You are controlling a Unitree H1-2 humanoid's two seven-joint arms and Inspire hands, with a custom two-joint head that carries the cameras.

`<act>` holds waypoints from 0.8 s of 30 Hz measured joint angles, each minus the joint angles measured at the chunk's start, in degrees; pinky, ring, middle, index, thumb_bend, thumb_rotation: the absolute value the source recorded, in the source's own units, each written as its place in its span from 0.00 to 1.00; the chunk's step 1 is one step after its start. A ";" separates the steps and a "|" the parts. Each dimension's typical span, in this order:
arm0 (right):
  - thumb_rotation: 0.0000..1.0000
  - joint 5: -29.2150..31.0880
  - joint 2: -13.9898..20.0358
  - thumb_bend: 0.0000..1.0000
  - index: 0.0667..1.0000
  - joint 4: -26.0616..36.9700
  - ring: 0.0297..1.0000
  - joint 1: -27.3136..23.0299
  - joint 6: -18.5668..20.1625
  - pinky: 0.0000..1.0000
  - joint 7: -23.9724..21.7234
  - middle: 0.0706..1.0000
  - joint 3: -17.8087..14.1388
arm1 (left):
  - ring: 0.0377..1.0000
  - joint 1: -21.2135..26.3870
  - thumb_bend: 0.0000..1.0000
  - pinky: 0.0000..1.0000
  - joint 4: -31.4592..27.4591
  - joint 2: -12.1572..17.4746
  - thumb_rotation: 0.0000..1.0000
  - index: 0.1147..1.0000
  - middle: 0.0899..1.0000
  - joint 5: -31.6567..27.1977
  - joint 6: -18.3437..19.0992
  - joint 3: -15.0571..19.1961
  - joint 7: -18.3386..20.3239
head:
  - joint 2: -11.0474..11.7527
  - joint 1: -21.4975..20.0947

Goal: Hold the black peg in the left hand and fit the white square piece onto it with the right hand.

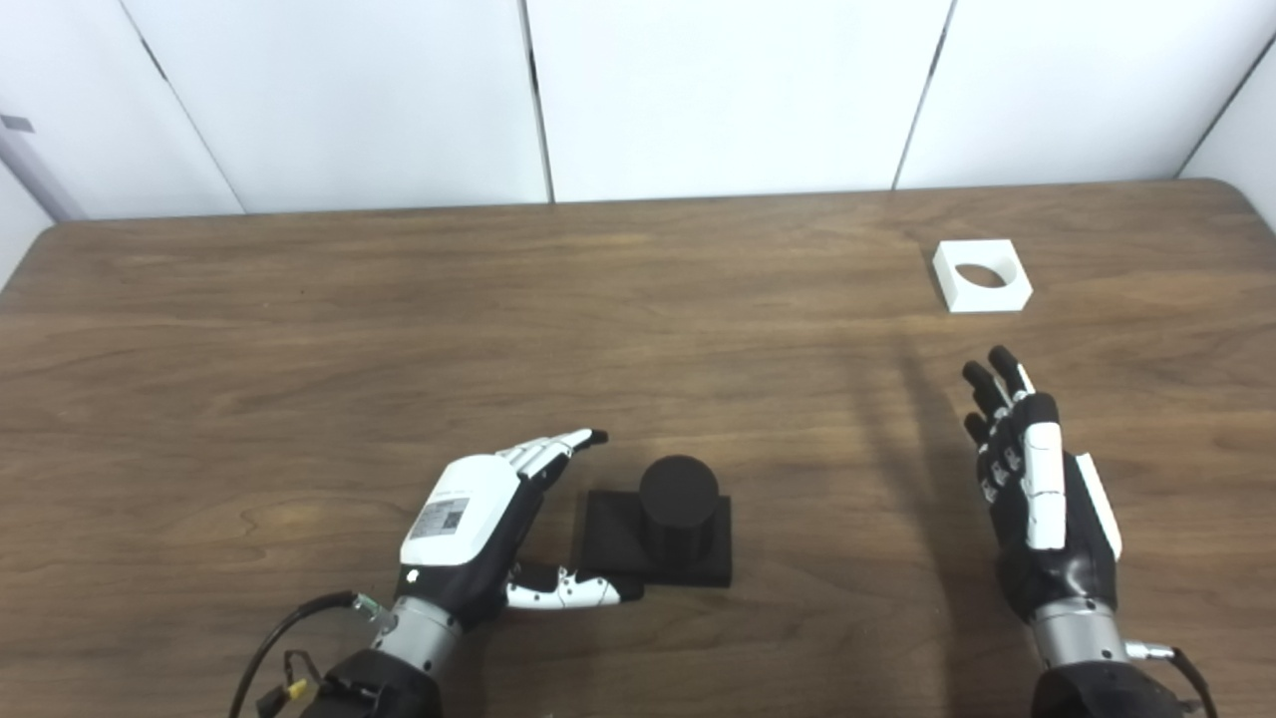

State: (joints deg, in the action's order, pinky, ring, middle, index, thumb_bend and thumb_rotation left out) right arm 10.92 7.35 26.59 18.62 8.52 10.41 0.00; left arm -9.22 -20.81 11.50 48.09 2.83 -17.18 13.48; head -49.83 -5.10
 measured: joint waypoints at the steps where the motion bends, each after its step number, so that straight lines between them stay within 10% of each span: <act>1: 1.00 0.11 0.00 0.53 0.98 0.00 1.00 0.00 0.00 1.00 -0.12 0.94 -0.02 | 0.87 0.01 1.00 0.85 0.00 0.03 0.39 0.73 0.85 0.01 0.00 -0.02 0.07 | 0.00 0.00; 16: 1.00 -0.45 -0.01 0.54 0.98 0.00 1.00 0.00 0.02 1.00 -0.17 0.93 -0.10 | 0.89 3.21 0.97 0.92 -1.99 3.07 0.22 0.56 0.83 8.39 1.24 -2.46 7.25 | 0.00 0.18; 22: 1.00 -0.27 0.00 0.53 0.98 0.00 1.00 0.00 -0.01 1.00 -0.27 0.94 -0.12 | 0.93 2.40 0.93 0.99 0.43 2.23 0.17 0.51 0.87 11.16 -1.04 -2.67 -1.16 | -0.09 0.35; 24: 1.00 -0.23 0.00 0.54 0.98 -0.01 1.00 0.00 -0.01 1.00 -0.33 0.94 -0.13 | 0.93 1.63 0.61 1.00 0.60 1.65 0.09 0.44 0.86 11.27 -1.22 -2.64 -3.35 | -0.09 0.35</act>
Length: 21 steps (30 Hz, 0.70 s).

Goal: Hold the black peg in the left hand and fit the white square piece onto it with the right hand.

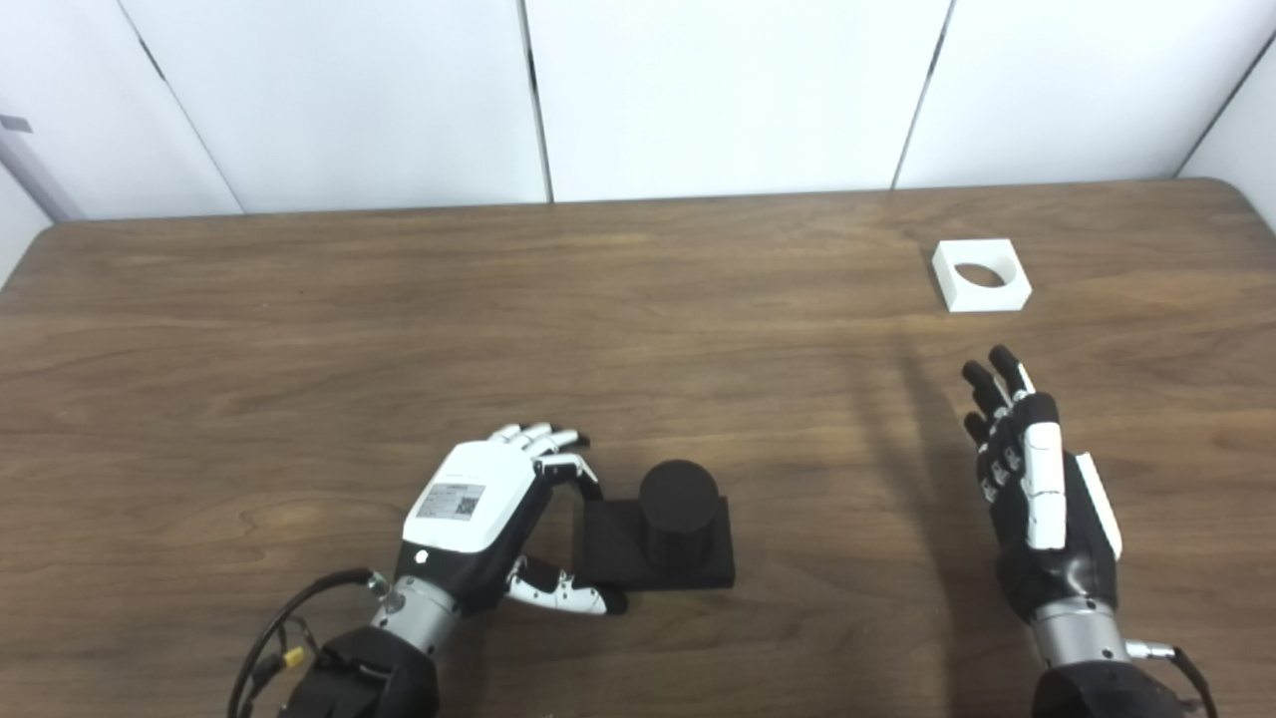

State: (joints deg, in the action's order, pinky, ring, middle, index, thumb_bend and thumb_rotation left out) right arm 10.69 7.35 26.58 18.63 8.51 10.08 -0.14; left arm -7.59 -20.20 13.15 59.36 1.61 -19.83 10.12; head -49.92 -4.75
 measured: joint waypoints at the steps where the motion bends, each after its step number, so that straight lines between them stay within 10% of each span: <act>1: 1.00 0.02 0.00 0.54 0.98 0.00 1.00 0.00 0.00 1.00 -0.08 0.94 0.00 | 0.93 -0.25 0.57 1.00 0.25 -0.17 0.08 0.43 0.85 -0.05 -0.21 0.04 -0.91 | 0.00 0.17; 21: 1.00 0.03 0.00 0.54 0.98 0.00 1.00 -0.01 0.04 1.00 -0.19 0.94 -0.13 | 0.85 -0.18 0.52 0.93 1.51 -1.06 0.05 0.42 0.77 -2.92 -0.03 0.64 -1.39 | -0.18 -0.70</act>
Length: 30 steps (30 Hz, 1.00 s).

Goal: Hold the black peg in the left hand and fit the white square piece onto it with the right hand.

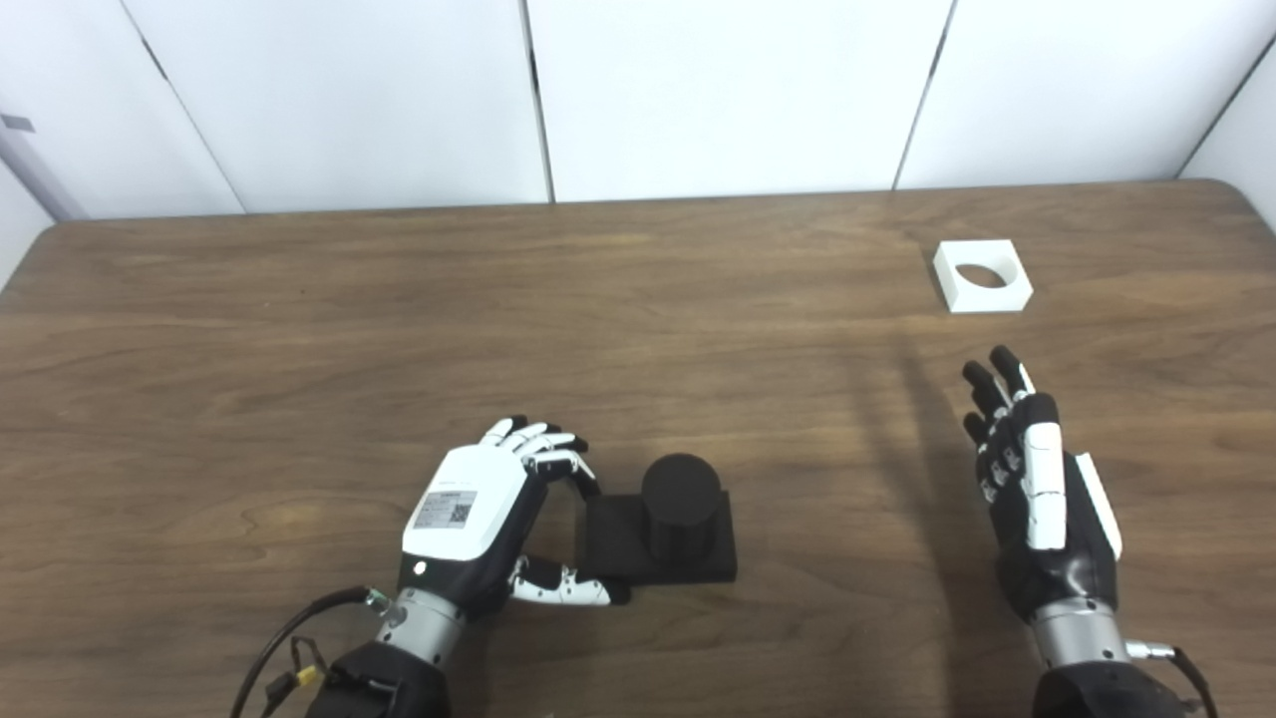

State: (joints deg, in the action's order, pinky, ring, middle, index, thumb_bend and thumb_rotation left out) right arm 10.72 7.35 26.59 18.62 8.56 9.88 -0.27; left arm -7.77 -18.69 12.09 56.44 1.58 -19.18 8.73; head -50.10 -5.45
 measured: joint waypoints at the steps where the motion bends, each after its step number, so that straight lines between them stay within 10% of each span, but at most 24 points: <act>1: 1.00 0.04 0.00 0.54 0.98 0.00 1.00 0.00 0.00 1.00 -0.02 0.94 0.01 | 0.84 0.17 0.52 0.93 0.00 0.13 0.05 0.42 0.77 -0.15 -0.01 -0.01 0.33 | 0.09 -0.26; 25: 0.99 1.66 -0.07 0.55 0.98 2.47 1.00 -0.10 0.37 1.00 1.04 0.93 0.01 | 0.86 0.65 0.52 0.93 -0.12 1.45 0.05 0.42 0.76 -2.05 -0.19 0.03 1.97 | 2.72 -7.82; 30: 0.44 1.64 0.39 0.62 0.93 5.17 0.96 -0.76 5.59 0.98 2.21 0.91 -1.92 | 0.84 0.18 0.52 0.91 -0.10 1.59 0.05 0.42 0.76 -2.69 -0.23 0.62 1.55 | 4.66 -12.92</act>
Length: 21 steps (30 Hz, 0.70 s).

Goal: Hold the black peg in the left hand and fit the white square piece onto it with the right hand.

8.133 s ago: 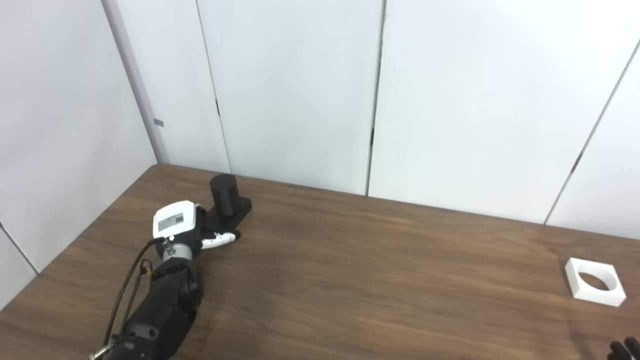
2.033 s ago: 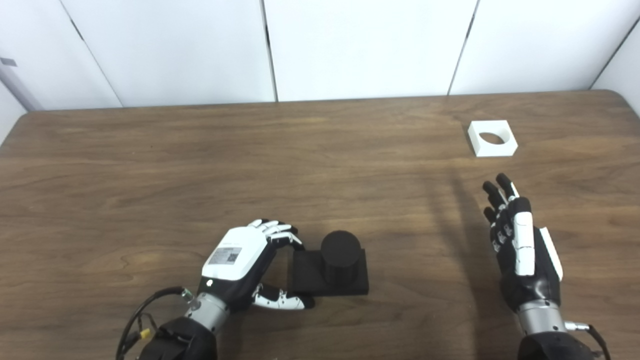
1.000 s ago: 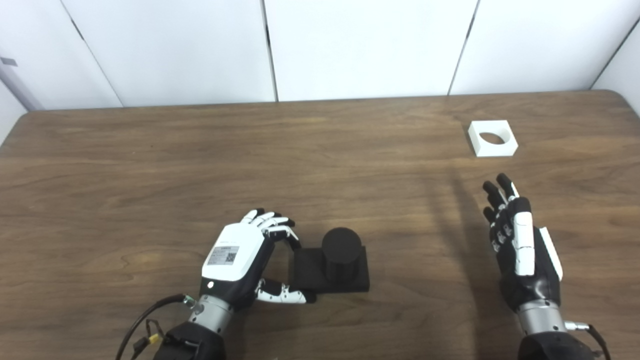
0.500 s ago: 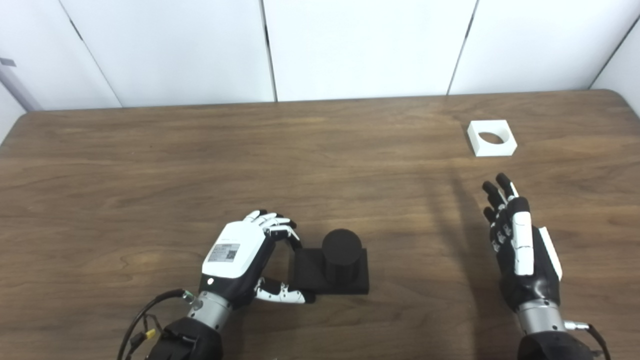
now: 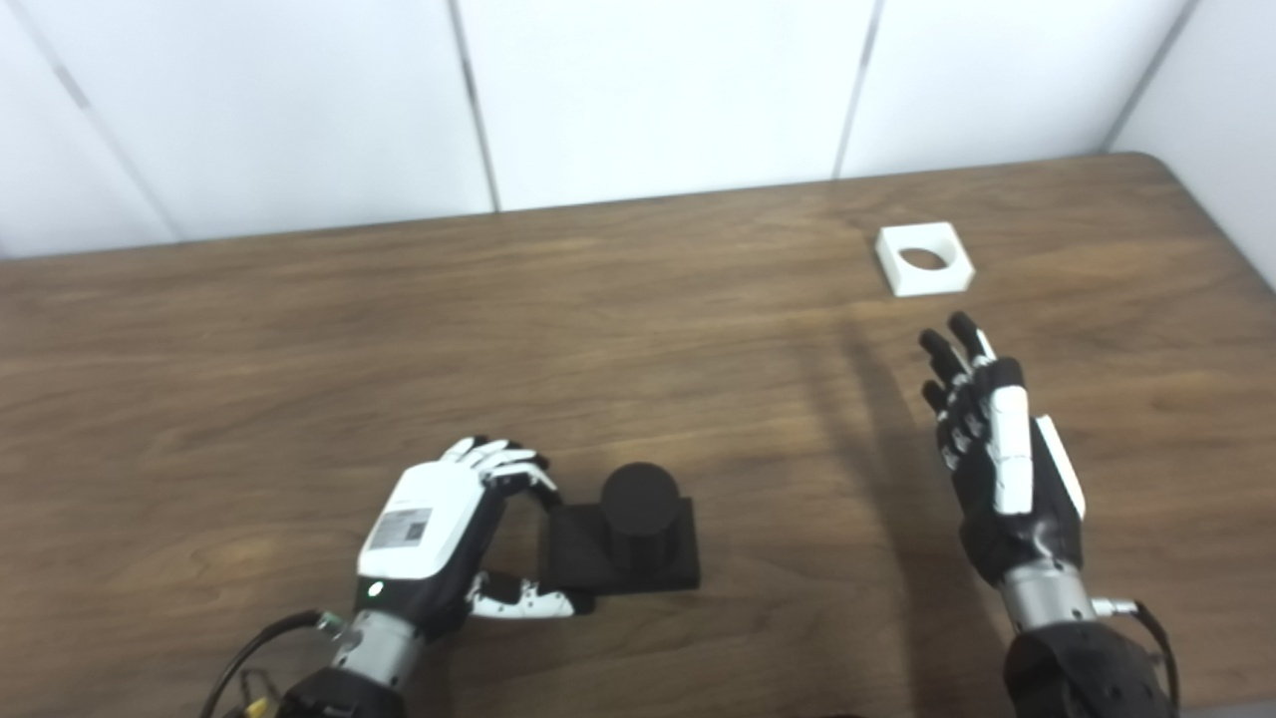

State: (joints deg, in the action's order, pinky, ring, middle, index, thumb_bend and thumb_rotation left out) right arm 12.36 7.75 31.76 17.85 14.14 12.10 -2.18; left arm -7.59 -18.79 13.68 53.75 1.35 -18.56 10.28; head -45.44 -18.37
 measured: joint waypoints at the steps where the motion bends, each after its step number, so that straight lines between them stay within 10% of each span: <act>1: 0.41 -2.32 0.52 0.65 0.91 0.84 0.93 -0.77 1.74 0.97 0.04 0.89 -0.57 | 0.83 -0.19 0.52 0.91 0.03 0.14 0.05 0.42 0.76 -0.14 -0.09 0.13 -0.36 | 0.52 -1.48; 8: 0.26 -14.20 11.96 0.77 0.88 2.95 0.91 -12.60 12.56 0.92 -3.63 0.87 -5.87 | 0.82 0.00 0.52 0.89 1.67 1.07 0.05 0.42 0.75 -2.06 -2.00 0.53 -2.27 | 2.63 -5.89; 21: 0.23 -36.81 22.39 0.89 0.88 -5.75 0.91 -23.96 13.18 0.86 -25.43 0.91 -5.60 | 0.80 -0.04 0.52 0.87 1.76 1.36 0.05 0.42 0.74 -2.23 -1.97 0.72 -2.61 | 5.27 -5.89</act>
State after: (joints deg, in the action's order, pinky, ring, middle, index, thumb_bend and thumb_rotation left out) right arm -24.44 30.13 26.01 -6.11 27.32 -13.34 -7.78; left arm -7.63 -17.03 15.04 51.52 -0.62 -17.84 7.67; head -40.17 -24.26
